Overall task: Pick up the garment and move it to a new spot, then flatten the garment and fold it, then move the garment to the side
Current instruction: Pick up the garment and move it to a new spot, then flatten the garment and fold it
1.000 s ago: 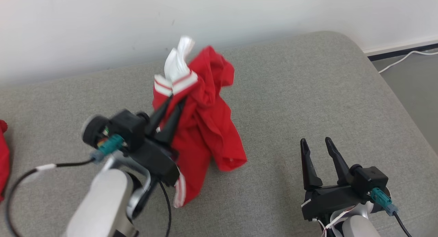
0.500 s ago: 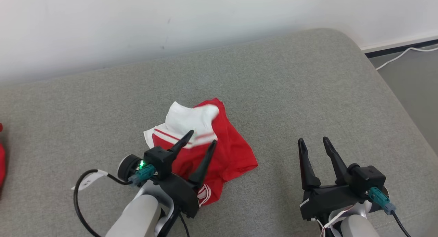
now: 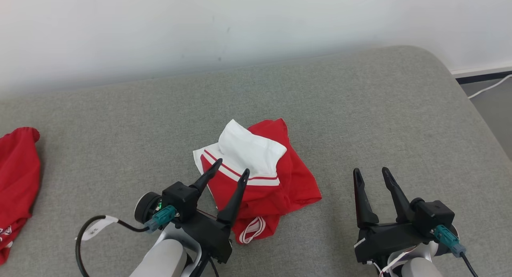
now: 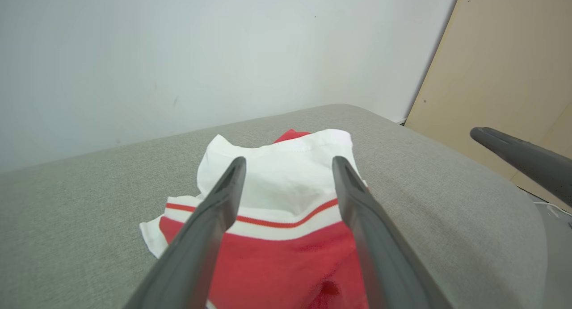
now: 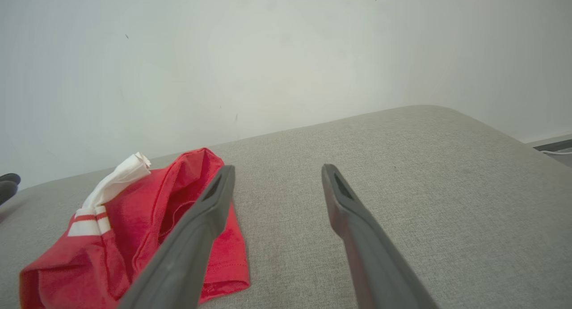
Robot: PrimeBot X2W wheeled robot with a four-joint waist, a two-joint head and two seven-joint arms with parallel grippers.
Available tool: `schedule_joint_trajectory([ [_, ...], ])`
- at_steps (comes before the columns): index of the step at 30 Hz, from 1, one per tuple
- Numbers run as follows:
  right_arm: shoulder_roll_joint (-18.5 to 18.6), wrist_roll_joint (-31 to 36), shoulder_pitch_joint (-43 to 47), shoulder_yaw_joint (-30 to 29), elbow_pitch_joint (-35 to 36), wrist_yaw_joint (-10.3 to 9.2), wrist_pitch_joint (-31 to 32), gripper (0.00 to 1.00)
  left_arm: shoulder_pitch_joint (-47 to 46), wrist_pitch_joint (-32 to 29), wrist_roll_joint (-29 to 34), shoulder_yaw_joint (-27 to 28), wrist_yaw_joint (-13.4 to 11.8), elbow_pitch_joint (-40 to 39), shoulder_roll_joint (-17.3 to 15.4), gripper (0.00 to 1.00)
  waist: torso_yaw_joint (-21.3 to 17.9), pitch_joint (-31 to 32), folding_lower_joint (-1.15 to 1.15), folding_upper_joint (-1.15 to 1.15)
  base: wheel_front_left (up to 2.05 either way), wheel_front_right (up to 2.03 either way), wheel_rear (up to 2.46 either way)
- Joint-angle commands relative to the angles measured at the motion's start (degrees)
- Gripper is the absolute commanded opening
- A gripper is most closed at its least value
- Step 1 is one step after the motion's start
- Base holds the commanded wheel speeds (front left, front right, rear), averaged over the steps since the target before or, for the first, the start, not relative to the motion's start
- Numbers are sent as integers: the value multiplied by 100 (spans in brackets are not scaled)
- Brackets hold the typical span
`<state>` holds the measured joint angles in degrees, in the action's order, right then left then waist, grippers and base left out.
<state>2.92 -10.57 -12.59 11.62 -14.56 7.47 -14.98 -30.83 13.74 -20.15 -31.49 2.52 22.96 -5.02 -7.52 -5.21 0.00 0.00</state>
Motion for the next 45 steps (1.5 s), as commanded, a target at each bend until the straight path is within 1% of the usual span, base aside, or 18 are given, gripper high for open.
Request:
schedule_joint_trajectory([
  [1, -4, 7, 31, 8, 9, 4, -28, 100, 82, 27, -59, 22, -14, 15, -42, 100, 37, -13, 0, 0, 0, 0, 0],
  [4, -3, 10, 14, 21, 9, 4, -28, 100, 69, -5, -23, -29, -36, 31, -64, 100, 50, -31, 0, 0, 0, 0, 0],
  [8, -3, -12, -26, 48, 13, 4, -29, 100, -19, -44, 41, -194, 16, 14, -13, 100, 13, -72, 0, 0, 0, 0, 0],
  [12, -4, -53, -49, 61, 3, 4, -29, 100, -152, -97, 139, -421, 0, -11, 70, 100, -67, -109, 0, 0, 0, 0, 0],
  [15, -4, -75, -64, 97, -7, 4, -29, 100, -253, -150, 264, -604, -70, 42, 101, 100, -159, -127, 0, 0, 0, 0, 0],
  [19, -3, -86, -75, 98, -18, 4, -28, 100, -474, -148, 601, -808, -310, 258, 122, 100, -288, -126, 0, 0, 0, 0, 0],
  [20, -3, -86, -75, 98, -18, 4, -28, 100, -474, -148, 601, -808, -310, 258, 122, 100, -288, -126, 0, 0, 0, 0, 0],
  [23, -4, -88, -65, 110, -30, 4, -29, 100, -600, -138, 799, -890, -527, 538, 120, 100, -358, -109, 0, 0, 0, 0, 0],
  [26, -3, -80, -60, 116, -53, 4, -28, 100, -696, -179, 827, -937, -604, 904, 141, 100, -407, -82, 0, 0, 0, 0, 0],
  [27, -4, -77, -61, 123, -59, 4, -28, 100, -713, -177, 774, -956, -581, 1020, 152, 100, -422, -70, 0, 0, 0, 0, 0],
  [29, -4, -64, -62, 126, -68, 4, -28, 100, -768, -168, 736, -977, -614, 1250, 166, 100, -438, -47, 0, 0, 0, 0, 0],
  [30, -4, -56, -64, 128, -75, 4, -28, 100, -765, -166, 665, -968, -600, 1357, 170, 83, -443, -33, 0, 0, 0, 0, 0],
  [31, -4, -46, -62, 124, -77, 4, -29, 100, -800, -115, 639, -954, -609, 1414, 179, 0, -442, -22, 0, 0, 0, 0, 0],
  [38, -4, 25, 16, 83, -67, 4, -29, 100, -908, 67, 398, -987, -601, 1634, 203, 0, -308, 46, 0, 0, 0, 0, 0],
  [42, -3, 67, 57, 31, -54, 4, -28, 100, -935, 124, 267, -918, -634, 1485, 207, 0, -141, 94, 0, 0, 0, 0, 0],
  [45, -2, 92, 120, -3, -52, 4, -28, 100, -943, 152, 209, -771, -720, 1268, 185, 0, 28, 140, 0, 0, 0, 0, 0],
])
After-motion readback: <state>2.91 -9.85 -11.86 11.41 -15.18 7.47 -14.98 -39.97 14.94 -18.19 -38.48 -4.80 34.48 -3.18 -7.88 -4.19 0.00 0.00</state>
